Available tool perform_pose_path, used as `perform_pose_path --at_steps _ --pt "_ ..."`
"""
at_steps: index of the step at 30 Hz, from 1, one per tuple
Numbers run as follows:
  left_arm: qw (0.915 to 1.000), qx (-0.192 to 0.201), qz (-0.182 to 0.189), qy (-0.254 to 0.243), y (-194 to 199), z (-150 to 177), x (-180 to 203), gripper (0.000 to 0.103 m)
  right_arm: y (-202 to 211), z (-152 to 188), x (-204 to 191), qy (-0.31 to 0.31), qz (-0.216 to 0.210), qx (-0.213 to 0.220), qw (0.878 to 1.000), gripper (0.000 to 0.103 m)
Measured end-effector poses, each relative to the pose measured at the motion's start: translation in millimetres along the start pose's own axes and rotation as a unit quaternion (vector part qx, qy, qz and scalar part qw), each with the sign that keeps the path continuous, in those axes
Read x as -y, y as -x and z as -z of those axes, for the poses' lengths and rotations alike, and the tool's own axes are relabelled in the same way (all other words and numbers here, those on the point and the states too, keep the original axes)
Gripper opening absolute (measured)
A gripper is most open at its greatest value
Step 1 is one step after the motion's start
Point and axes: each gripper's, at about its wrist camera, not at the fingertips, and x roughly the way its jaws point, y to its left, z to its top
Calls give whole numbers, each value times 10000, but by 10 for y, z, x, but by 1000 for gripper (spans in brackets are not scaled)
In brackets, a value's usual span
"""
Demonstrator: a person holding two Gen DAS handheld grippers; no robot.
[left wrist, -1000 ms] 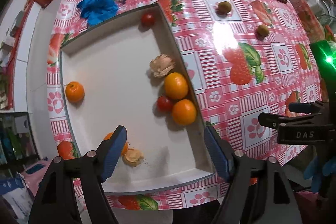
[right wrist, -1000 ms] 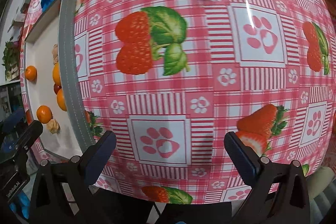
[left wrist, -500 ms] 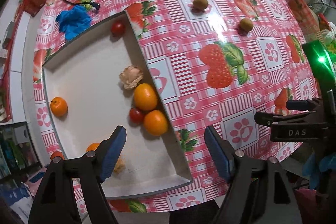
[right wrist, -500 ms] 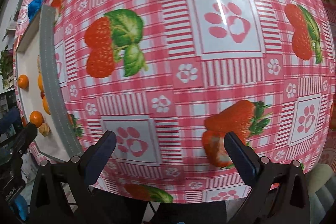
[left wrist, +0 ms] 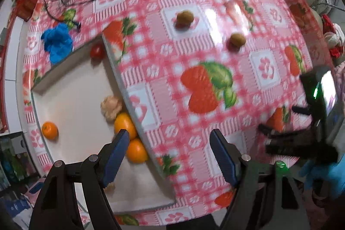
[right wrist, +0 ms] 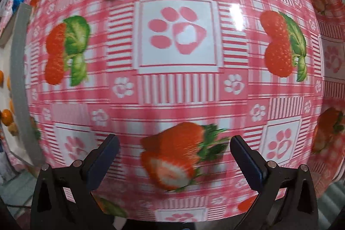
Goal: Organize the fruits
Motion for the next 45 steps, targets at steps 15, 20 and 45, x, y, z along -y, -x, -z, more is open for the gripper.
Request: perform_pose_path --at_steps 15,20,45 --pt "9990 87 48 436 -217 -779 115 80 -203 96 516 7 -39 258 9997 103" --pt "9991 -139 42 388 -392 -692 230 80 -292 203 469 8 -22 399 9992 103" --pt "9989 -339 62 322 -495 -539 265 80 -272 229 439 22 5 471 9989 103"
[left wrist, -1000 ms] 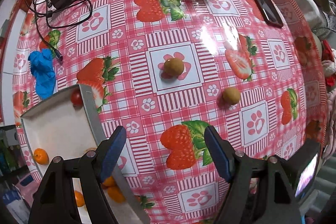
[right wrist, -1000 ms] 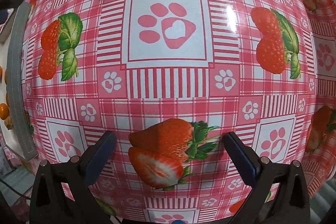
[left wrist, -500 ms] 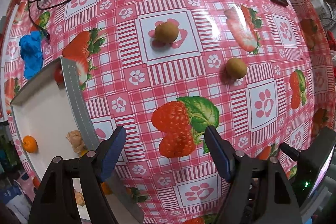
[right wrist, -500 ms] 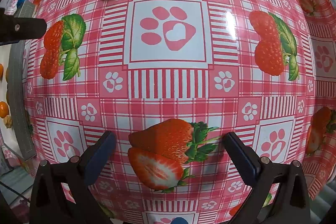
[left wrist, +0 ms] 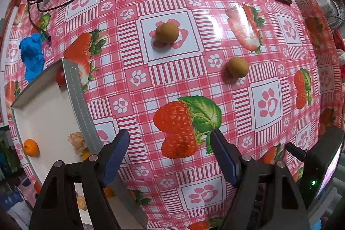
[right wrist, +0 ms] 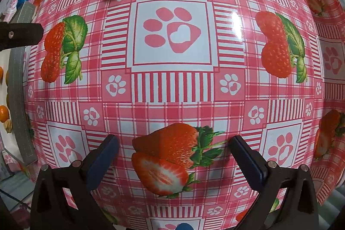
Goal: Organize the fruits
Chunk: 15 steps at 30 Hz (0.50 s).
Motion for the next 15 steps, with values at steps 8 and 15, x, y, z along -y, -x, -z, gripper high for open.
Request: perform_pose_path --at_steps 8,15 --pt "10000 -18 -10 19 18 4 -37 80 -18 -25 26 13 0 -1 10000 103" --pt "10000 -8 -3 14 24 12 -43 80 -12 -32 14 16 0 0 10000 103"
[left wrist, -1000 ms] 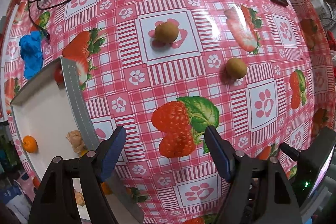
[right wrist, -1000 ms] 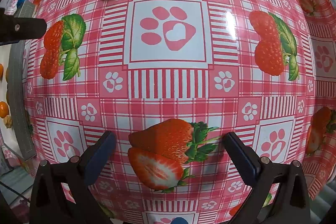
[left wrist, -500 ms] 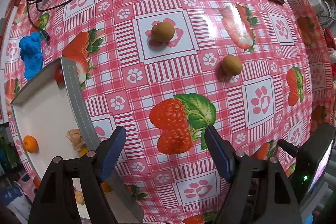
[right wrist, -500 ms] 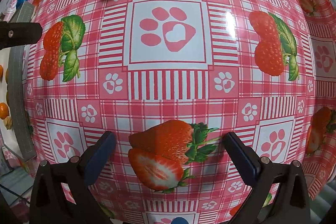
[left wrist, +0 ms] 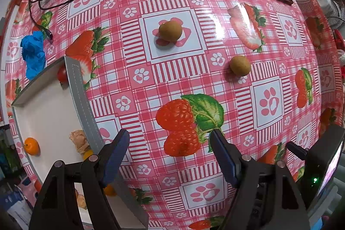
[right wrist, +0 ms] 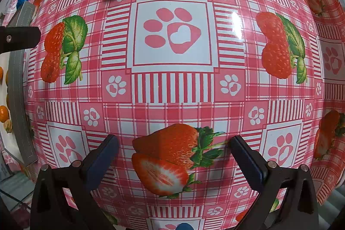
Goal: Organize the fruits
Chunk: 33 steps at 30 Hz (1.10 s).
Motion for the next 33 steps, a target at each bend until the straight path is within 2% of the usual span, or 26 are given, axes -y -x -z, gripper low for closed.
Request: perform_pose_path --at_steps 10,17,24,33 --pt "10000 -1 -2 -21 -3 1 -1 80 -51 16 85 11 2 12 10000 103" --pt "10000 1 -8 -25 -7 -12 -2 80 77 -6 -73 -2 17 50 10000 103" --pt "10000 15 -13 -39 6 -16 13 80 22 7 -5 6 16 51 10000 103" --pt "9996 253 -110 59 125 -302 -69 80 54 17 -23 17 20 71 10000 103"
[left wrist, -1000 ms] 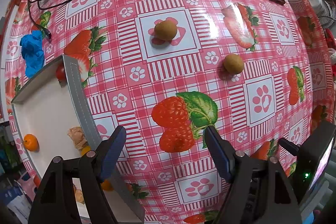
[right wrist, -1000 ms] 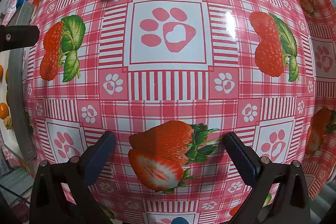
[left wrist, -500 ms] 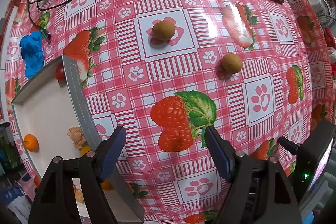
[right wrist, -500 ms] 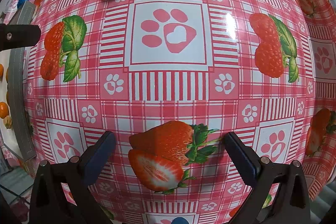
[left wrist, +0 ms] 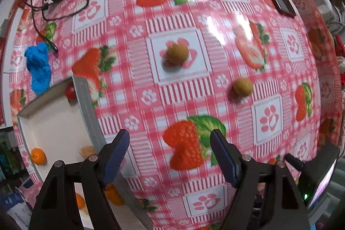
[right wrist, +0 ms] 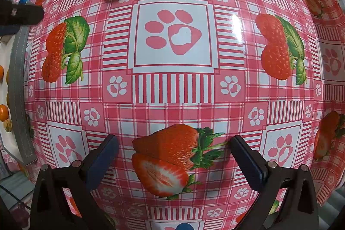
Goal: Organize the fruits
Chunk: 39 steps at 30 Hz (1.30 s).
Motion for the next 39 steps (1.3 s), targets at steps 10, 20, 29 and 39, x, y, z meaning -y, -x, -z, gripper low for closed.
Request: perform_pose_path --at_steps 10,20,29,39 --pt "9985 505 38 204 15 -595 -36 78 23 -2 -22 8 2 15 10000 103" --pt "9992 313 149 192 -330 -988 92 54 22 0 -16 12 -3 28 10000 103" --pt "9991 404 139 81 -405 -1036 72 31 17 10 -13 15 -4 32 10000 103" --pt "9995 193 61 -229 -415 -97 247 31 24 -8 -24 39 -5 58 10000 103"
